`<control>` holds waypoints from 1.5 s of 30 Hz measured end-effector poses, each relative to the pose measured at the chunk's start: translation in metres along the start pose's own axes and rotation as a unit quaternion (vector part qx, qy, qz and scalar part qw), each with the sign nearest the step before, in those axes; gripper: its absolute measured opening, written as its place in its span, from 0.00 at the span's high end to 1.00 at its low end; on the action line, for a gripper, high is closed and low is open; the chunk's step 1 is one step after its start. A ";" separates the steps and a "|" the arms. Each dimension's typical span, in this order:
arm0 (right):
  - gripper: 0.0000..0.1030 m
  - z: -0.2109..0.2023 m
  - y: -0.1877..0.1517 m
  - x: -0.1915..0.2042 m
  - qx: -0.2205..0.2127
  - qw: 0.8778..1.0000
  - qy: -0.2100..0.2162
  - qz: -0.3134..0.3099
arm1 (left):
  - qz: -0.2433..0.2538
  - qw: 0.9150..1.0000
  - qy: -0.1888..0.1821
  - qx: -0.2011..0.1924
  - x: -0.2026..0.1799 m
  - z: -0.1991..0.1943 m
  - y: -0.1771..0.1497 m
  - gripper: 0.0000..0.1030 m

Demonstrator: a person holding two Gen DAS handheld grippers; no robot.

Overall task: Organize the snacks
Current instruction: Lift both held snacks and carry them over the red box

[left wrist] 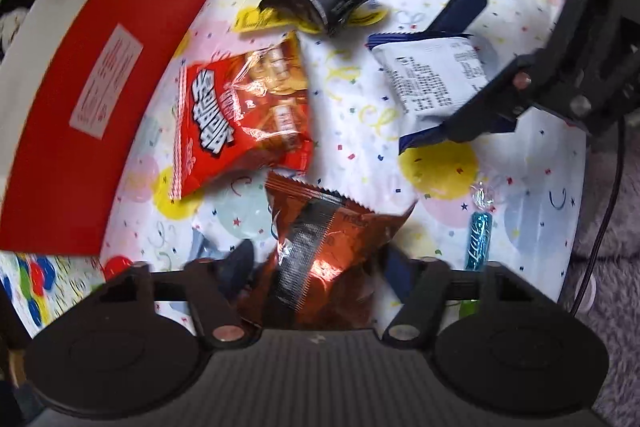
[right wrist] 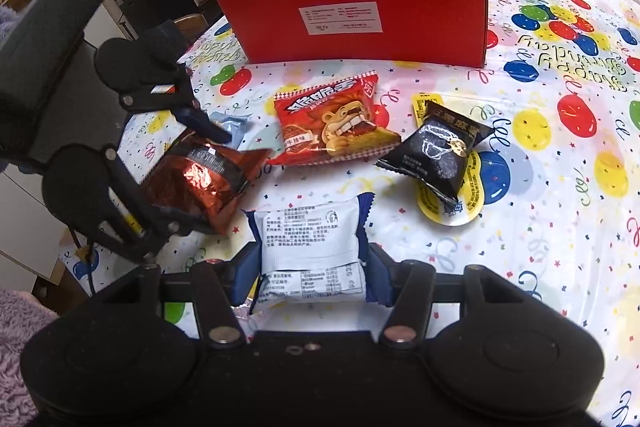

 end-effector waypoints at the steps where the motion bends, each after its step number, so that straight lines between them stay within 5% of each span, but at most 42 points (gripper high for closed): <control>1: 0.45 0.000 0.000 0.000 0.000 1.000 0.000 0.000 | -0.009 1.000 -0.001 0.000 0.001 0.000 0.000 0.47; 7: 0.45 -0.002 0.000 0.000 -0.010 1.000 0.001 0.008 | -0.079 0.997 0.008 -0.025 0.008 -0.008 0.000 0.51; 12: 0.45 -0.007 0.000 -0.001 -0.021 1.000 -0.002 0.023 | -0.171 0.984 0.017 -0.055 0.023 -0.019 -0.001 0.51; 21: 0.45 -0.030 0.017 -0.001 -0.051 0.998 -0.025 0.035 | -0.356 0.927 0.020 -0.118 0.054 -0.055 -0.010 0.51; 33: 0.45 -0.062 0.081 0.000 -0.110 0.992 -0.057 0.017 | -0.484 0.858 0.070 -0.156 0.093 -0.103 -0.010 0.51; 45: 0.45 -0.066 0.172 -0.018 -0.154 0.986 -0.068 0.011 | -0.521 0.829 0.112 -0.169 0.146 -0.133 0.014 0.51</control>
Point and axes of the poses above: each gripper's, at about its wrist camera, not at the fingertips, and z roughly the way its jaws point, x to its left, y to its top, the point moved 7 cm from there along z, roughly the way its jaws point, and after that the axes turned 5 degrees about -x, right-handed, at the moved point
